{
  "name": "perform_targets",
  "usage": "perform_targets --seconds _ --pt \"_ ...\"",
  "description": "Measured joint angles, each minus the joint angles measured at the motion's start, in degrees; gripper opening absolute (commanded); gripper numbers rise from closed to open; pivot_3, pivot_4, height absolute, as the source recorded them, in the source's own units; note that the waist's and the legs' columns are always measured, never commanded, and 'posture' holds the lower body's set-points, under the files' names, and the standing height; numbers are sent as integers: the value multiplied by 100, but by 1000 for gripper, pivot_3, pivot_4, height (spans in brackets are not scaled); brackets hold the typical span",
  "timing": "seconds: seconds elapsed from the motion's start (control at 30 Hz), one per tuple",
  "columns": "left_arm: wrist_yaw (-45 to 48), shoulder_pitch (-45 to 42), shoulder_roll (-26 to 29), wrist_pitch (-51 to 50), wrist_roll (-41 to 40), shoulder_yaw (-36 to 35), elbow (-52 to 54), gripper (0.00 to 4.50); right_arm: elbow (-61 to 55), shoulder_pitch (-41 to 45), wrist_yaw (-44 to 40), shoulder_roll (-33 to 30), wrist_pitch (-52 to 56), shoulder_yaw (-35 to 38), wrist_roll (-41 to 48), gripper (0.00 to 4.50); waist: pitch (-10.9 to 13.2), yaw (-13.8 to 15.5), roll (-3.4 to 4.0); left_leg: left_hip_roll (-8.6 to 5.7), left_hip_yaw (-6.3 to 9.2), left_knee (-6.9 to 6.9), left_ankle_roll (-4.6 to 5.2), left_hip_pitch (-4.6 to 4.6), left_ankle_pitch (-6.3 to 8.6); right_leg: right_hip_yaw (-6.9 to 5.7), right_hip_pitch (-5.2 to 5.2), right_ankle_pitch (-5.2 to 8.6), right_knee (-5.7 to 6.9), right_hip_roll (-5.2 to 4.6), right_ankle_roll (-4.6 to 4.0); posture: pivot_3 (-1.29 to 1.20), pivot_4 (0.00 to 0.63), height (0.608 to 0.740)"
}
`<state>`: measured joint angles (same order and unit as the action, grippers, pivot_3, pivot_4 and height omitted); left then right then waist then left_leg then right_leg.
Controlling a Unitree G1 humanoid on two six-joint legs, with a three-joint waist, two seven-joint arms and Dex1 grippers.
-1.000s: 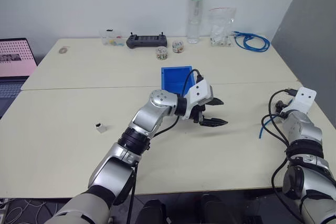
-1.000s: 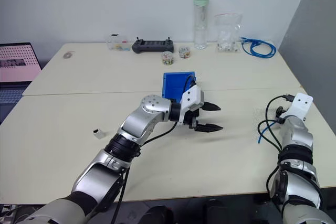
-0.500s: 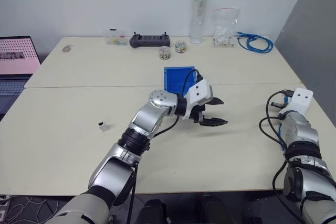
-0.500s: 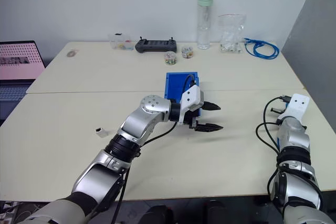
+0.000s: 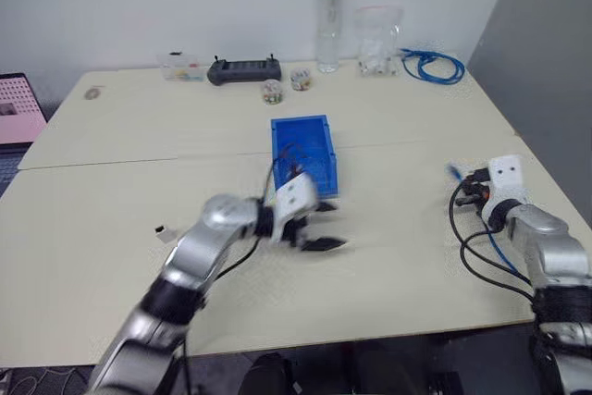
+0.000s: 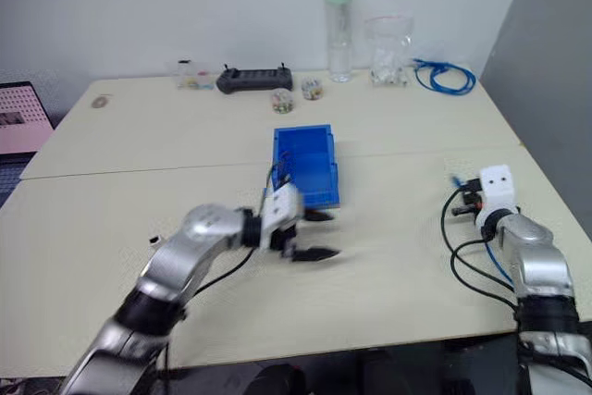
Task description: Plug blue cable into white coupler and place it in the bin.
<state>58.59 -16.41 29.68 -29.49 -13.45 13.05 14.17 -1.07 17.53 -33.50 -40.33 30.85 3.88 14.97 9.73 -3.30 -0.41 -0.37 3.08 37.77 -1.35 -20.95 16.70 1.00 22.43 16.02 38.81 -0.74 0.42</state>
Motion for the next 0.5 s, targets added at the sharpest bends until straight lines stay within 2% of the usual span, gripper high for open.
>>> perform_targets --seconds 0.13,0.23,0.37,0.5 --pt "-976 1173 -142 -707 -214 -664 1356 3592 -1168 -129 -1423 -589 -46 -644 298 9 40 145 -36 -1 3 7 -3 6 3 -23 -19 11 -14 -16 28 0 150 740" --pt "-1920 2232 -533 -1069 -234 -1241 2342 3592 -1335 159 -2052 -534 -267 -1192 289 9 65 165 -71 -4 -1 15 -2 8 2 -18 -26 -9 -28 -23 51 0 150 740" --pt "-2879 3862 -1279 -869 -147 -1519 3044 3592 -592 1101 -2179 555 -602 -2089 -116 9 82 134 -104 2 -12 17 -1 14 -1 -15 -21 -30 -29 -23 45 0 150 740" --pt "-3502 4827 -1726 -326 -60 -1683 3132 3592 397 1672 -2360 1418 -1211 -2919 -648 9 90 149 -57 -4 -25 4 -2 -5 0 -8 -14 -34 -74 -27 31 0 150 740"
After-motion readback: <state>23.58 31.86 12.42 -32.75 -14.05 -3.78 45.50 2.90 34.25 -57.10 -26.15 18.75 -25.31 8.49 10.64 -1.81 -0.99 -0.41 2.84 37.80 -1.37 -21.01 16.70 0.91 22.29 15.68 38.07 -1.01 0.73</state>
